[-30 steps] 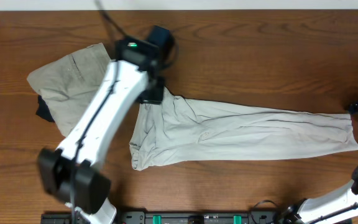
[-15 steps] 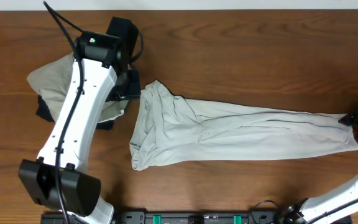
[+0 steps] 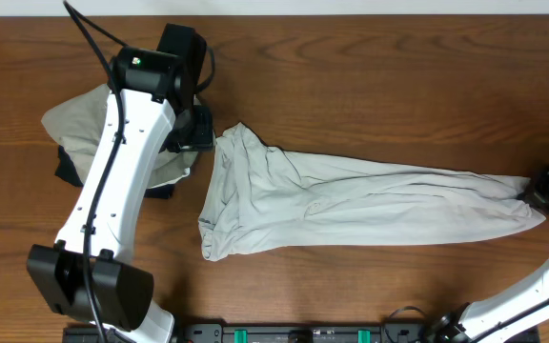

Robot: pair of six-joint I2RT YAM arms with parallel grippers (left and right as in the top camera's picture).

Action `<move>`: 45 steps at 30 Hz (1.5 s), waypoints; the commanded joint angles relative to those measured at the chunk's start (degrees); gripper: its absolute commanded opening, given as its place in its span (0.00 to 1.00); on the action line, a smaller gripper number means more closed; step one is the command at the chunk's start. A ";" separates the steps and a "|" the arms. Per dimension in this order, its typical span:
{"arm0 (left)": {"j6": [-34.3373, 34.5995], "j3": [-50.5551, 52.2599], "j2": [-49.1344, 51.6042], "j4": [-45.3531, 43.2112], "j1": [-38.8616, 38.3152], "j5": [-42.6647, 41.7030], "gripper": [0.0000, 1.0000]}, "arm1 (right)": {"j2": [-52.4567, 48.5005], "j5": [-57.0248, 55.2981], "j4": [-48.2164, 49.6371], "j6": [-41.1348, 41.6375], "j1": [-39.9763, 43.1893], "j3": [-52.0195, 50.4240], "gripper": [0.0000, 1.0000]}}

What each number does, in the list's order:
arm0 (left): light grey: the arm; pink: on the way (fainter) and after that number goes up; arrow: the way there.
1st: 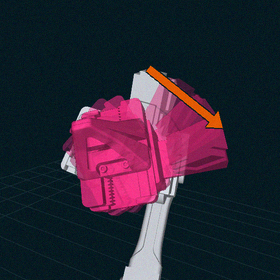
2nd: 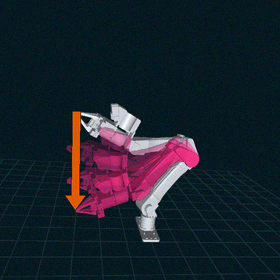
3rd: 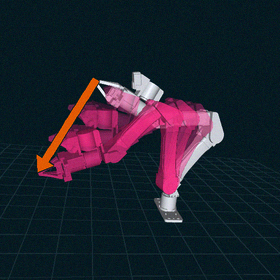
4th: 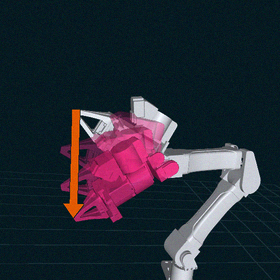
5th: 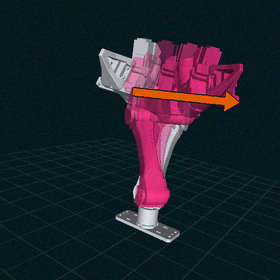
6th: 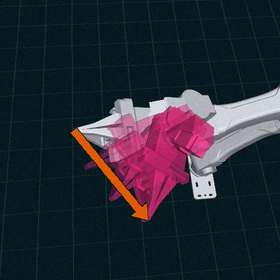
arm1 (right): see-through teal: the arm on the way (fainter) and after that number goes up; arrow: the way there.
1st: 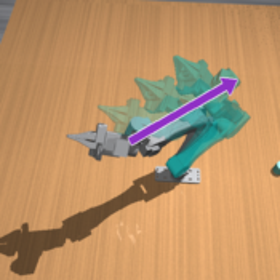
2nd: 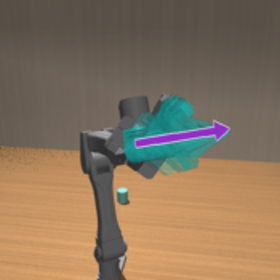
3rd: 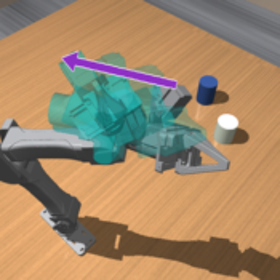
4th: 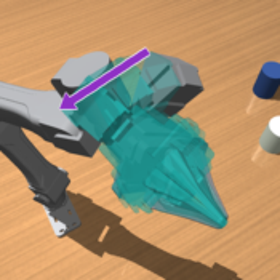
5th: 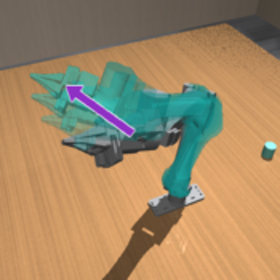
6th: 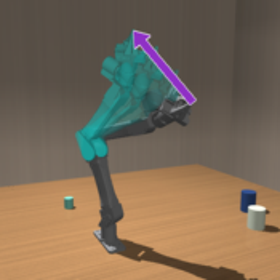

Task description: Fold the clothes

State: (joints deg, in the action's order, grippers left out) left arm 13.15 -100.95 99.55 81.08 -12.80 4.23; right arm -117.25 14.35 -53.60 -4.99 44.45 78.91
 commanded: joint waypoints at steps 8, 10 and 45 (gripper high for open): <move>-1.09 -0.55 0.31 0.24 0.31 -0.33 0.67 | 16.06 -4.07 -2.32 5.86 0.15 10.12 0.01; -1.09 -0.52 0.31 0.26 0.31 -0.33 0.68 | 18.86 -4.02 -4.26 6.64 0.09 12.61 0.01; -1.07 -0.52 0.31 -0.42 0.31 0.96 0.98 | 25.20 -1.49 7.72 23.56 -67.52 -12.66 0.41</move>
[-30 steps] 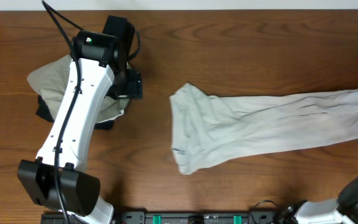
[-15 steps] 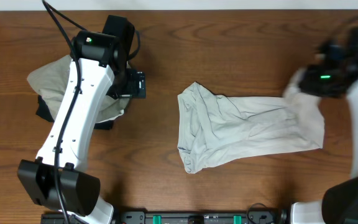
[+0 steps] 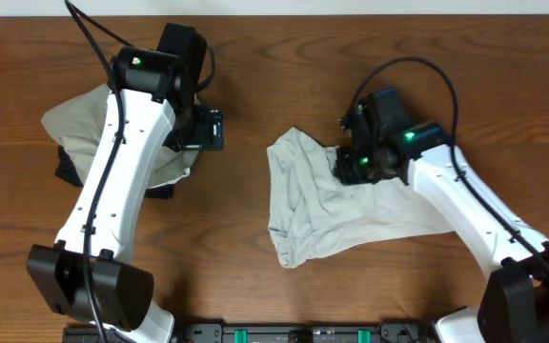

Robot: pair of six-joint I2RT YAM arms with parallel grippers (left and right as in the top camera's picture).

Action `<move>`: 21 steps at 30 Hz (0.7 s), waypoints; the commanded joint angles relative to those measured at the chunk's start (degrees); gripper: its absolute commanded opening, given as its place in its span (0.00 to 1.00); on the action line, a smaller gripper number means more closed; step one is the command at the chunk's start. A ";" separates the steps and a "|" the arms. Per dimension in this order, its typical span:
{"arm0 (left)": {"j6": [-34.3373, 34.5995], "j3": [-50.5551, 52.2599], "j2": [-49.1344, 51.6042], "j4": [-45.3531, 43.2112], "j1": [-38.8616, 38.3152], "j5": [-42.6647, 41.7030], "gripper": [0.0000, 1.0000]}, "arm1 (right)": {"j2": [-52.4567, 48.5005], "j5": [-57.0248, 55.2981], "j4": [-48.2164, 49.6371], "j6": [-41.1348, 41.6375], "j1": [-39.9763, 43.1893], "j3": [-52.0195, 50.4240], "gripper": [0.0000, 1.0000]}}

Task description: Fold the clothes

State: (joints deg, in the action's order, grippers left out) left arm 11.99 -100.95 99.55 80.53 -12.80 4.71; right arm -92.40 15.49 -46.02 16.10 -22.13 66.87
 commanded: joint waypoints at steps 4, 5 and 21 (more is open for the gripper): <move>0.09 -0.52 0.31 0.11 0.31 0.46 0.98 | 1.53 -3.50 0.09 1.84 0.94 -0.44 0.37; 0.09 -0.52 0.31 0.09 0.31 0.46 0.98 | 2.25 -3.52 0.20 1.84 2.14 -0.44 0.37; 0.35 -0.52 0.33 -3.10 0.28 0.44 0.98 | 1.66 5.95 0.02 -6.25 13.60 -3.96 0.19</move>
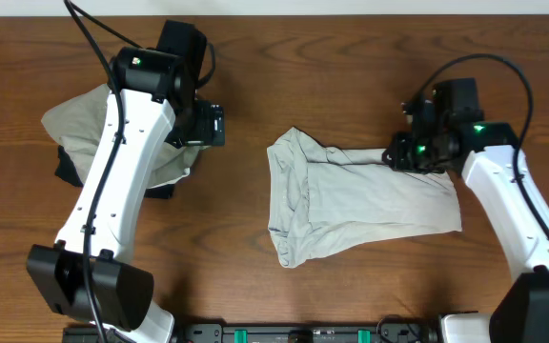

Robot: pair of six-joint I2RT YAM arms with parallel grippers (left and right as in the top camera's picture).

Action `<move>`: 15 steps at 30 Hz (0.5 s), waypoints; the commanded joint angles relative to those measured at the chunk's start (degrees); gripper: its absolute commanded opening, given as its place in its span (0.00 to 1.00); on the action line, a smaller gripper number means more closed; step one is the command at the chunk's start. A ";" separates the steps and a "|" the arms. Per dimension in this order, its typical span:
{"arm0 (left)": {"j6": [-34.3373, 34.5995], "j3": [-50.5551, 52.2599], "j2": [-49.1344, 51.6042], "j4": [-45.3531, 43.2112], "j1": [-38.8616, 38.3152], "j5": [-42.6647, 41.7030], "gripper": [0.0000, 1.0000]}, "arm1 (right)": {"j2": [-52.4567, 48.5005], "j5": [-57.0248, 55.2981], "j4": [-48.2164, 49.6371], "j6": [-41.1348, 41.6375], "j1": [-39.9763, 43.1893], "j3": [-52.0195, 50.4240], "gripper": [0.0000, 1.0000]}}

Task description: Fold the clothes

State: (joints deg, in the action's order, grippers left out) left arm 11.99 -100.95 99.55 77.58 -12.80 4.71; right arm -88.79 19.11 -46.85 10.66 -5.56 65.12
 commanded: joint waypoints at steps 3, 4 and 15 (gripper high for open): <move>0.37 -0.52 0.33 -0.17 0.28 0.42 0.98 | -4.33 2.32 5.03 2.40 -7.63 -5.84 0.20; 0.63 -0.52 0.33 -0.09 0.24 0.39 0.98 | -5.09 2.32 6.47 3.26 -9.20 -6.97 0.19; 3.21 2.62 0.42 -2.14 -0.66 -16.61 0.98 | -4.09 11.30 13.03 -1.64 -15.39 -6.78 0.27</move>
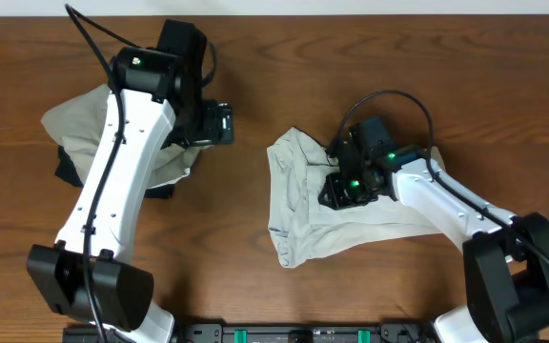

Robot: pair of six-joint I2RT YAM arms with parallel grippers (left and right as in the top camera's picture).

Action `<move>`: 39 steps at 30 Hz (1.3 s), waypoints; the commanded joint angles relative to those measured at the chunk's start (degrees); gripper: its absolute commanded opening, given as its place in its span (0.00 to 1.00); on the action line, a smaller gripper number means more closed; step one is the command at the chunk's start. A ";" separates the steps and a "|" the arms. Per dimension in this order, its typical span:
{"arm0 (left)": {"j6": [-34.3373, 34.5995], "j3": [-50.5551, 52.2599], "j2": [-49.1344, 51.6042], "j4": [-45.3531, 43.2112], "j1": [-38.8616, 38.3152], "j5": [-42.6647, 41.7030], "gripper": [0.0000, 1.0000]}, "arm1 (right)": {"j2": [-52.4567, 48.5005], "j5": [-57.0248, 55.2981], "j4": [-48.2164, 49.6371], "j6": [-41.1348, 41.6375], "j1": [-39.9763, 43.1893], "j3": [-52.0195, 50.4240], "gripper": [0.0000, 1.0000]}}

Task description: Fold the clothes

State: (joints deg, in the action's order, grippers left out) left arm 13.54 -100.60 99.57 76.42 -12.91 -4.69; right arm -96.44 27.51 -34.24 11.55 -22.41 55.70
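Note:
Light grey trousers (298, 205) lie doubled over at the table's middle, waist end to the left. My right gripper (337, 187) rests low on the top layer near the waist. Its jaws are hidden by the wrist, so their state does not show. My left gripper (221, 125) hovers over bare wood left of the trousers, open and holding nothing.
A heap of light clothes (72, 122) lies at the far left on a dark garment (65, 171), partly under my left arm. The right arm's cable (389, 95) loops above the trousers. Bare wooden table (398, 57) surrounds the garment.
My right gripper was at the trousers' right-hand fold edge and is now to the left, over the waist end. The left gripper sits slightly further right.
The trousers first lay stretched out, my left gripper at the waist and my right at the leg ends. Then the legs lay folded over toward the waist, with the left gripper off the cloth. The right gripper was at the fold edge, and now near the waist.

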 commanded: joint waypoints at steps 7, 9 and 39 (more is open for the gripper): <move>5.84 18.14 0.39 -14.47 -4.96 -16.04 0.98 | 13.99 2.27 -0.81 -2.16 13.81 6.40 0.44; 6.91 23.32 0.42 -21.14 -6.56 -18.69 0.98 | 15.85 2.29 -1.73 -2.16 17.99 6.43 0.45; 12.31 37.27 11.87 -53.07 -20.33 -24.13 0.96 | 16.72 0.94 -13.11 -6.51 28.24 6.43 0.40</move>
State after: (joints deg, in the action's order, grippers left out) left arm 25.78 -64.79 108.16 23.99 -31.70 -26.02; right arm -79.66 28.49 -47.33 6.33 5.45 62.13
